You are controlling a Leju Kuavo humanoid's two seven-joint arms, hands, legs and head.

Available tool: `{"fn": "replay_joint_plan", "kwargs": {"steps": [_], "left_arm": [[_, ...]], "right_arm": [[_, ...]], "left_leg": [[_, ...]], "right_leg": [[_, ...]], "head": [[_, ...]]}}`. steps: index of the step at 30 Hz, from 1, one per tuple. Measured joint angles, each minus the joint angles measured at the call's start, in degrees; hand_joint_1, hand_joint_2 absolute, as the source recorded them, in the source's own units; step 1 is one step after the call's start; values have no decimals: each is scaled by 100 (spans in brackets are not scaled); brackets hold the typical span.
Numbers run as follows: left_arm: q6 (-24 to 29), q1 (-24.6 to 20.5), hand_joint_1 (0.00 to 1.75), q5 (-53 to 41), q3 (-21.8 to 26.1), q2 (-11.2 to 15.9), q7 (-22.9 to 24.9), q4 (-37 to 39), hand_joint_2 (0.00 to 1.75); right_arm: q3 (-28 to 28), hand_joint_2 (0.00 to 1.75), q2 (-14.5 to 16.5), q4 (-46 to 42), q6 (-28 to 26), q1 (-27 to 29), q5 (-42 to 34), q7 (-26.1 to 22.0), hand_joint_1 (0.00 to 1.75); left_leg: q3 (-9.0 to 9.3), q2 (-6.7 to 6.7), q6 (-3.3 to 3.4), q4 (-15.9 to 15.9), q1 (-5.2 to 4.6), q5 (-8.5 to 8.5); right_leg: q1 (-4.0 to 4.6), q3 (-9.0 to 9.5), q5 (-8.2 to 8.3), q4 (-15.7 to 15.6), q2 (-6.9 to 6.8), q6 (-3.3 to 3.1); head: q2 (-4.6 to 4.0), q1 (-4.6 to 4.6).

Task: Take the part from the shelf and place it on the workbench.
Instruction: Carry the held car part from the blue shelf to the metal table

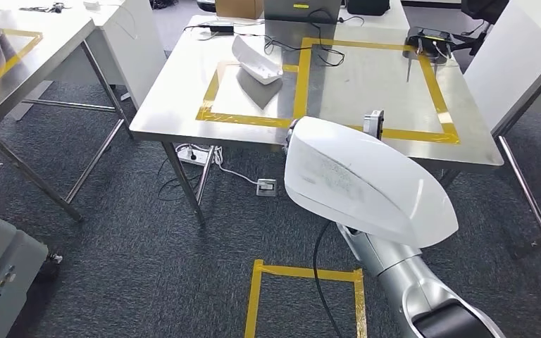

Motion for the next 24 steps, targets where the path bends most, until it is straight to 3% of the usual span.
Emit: {"fn": "replay_joint_plan", "kwargs": {"steps": [2, 3, 5, 6, 7, 9, 11, 12, 14, 16, 18, 20, 21, 22, 24], "left_arm": [[11, -17, 0, 34, 0, 22, -80, -1, 175], [6, -28, 0, 39, 0, 31, -89, -1, 175], [-12, -72, 0, 47, 0, 39, -69, -1, 175], [-21, -106, 0, 58, 0, 36, -54, 0, 175], [-27, -145, 0, 71, 1, 30, -46, 1, 175], [-21, -216, 0, 101, 1, 19, -45, 2, 175], [-4, -272, 0, 125, 1, 10, -67, 3, 175], [2, -295, 0, 134, 1, 7, -80, 4, 175], [9, -336, 0, 140, 2, -9, -101, 3, 175], [24, -363, 0, 153, 3, -26, -113, -1, 175], [45, -367, 0, 181, 7, -32, -102, -3, 175], [57, -359, 0, 201, 14, -36, -86, -2, 175], [62, -358, 0, 206, 16, -36, -82, -1, 175], [67, -360, 0, 212, 18, -37, -81, -1, 175], [91, -366, 0, 239, 21, -57, -72, 0, 175]], "right_arm": [[-14, 175, 10, 60, 55, -30, 22, -51, 175], [-17, 175, 15, 85, 61, -42, 42, -74, 175], [-37, 175, 25, 106, 44, -42, 92, -88, 175], [-55, 175, 25, 107, 34, -44, 113, -72, 175], [-76, 175, 25, 101, 29, -54, 132, -41, 175], [-105, 175, 26, 65, 28, -94, 172, 40, 175], [-117, 175, 30, 7, 16, -142, 208, 104, 175], [-125, 175, 33, -23, 5, -157, 221, 127, 175], [-151, 175, 27, -81, -33, -166, 248, 171, 175], [-172, 175, 16, -137, -78, -186, 274, 207, 175], [-174, 175, 14, -180, -105, -213, 297, 244, 175], [-174, 175, 15, -197, -122, -209, 305, 266, 175], [-174, 175, 14, -202, -127, -203, 307, 270, 175], [-174, 175, 14, -209, -131, -201, 304, 272, 175], [-174, 175, 14, -241, -130, -223, 291, 288, 175]], "left_leg": [[-220, -367, -63, 489, 24, -284], [-396, -483, -84, 864, 31, -462], [-672, -539, -115, 1412, 40, -616], [-680, -545, -126, 1403, 49, -531], [-580, -571, -138, 1172, 65, -351], [-235, -789, -165, 433, 114, -29], [-39, -957, -135, 42, 131, 45], [-27, -947, -96, 32, 116, 25], [-26, -797, 2, 13, 111, 64], [-25, -658, 84, -22, 122, 99], [-30, -518, 130, -33, 104, 102], [-31, -365, 149, -30, 82, 89], [-28, -302, 150, -28, 75, 82], [-22, -253, 147, -27, 70, 75], [-3, -172, 125, -26, 56, 55]], "right_leg": [[-49, 23, 43, -46, 119, -34], [-58, 15, 49, -41, 187, -46], [-72, -7, 48, -9, 336, -43], [-81, -17, 45, 14, 411, -36], [-94, -29, 38, 45, 487, -21], [-116, -67, 14, 126, 637, 37], [-127, -133, 14, 181, 781, 127], [-132, -161, 34, 176, 850, 178], [-148, -197, 77, 155, 930, 258], [-130, -322, -54, 374, 686, 306], [-111, -643, -399, 1042, 304, 336], [-115, -952, -632, 1695, 169, 344], [-114, -973, -604, 1755, 154, 334], [-111, -875, -482, 1584, 147, 317], [-85, -428, -155, 780, 104, 246]], "head": [[0, -4], [0, -6], [0, -9], [1, -9], [1, -9], [0, -10], [0, -13], [1, -14], [0, -15], [0, 15], [0, 48], [1, 51], [1, 51], [1, 51], [1, 50]]}}
